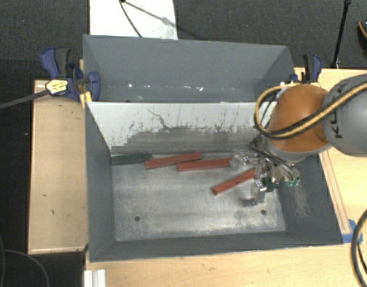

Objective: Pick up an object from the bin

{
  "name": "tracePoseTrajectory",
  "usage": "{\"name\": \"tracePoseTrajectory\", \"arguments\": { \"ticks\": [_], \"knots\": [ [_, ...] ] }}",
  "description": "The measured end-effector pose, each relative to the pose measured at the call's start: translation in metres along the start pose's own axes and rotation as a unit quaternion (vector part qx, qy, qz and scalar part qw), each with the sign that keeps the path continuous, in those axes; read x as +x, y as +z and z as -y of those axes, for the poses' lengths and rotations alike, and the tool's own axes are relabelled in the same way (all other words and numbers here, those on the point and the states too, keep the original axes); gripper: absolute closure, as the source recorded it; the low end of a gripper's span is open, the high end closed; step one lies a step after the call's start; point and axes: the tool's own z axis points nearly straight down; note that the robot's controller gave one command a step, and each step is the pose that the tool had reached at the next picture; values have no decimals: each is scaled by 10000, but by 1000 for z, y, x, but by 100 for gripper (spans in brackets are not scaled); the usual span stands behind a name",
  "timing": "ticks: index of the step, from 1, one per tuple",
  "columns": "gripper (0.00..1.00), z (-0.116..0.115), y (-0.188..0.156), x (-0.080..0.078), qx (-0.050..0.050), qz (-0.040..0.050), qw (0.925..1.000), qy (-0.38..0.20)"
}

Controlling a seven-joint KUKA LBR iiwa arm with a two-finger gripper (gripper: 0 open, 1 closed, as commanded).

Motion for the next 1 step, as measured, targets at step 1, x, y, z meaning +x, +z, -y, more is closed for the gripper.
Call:
{"name": "tracePoseTrajectory", "arguments": {
  "ticks": [1],
  "knots": [
    [100,-1,0,0,-6,-1,10000,13]
  ]
}}
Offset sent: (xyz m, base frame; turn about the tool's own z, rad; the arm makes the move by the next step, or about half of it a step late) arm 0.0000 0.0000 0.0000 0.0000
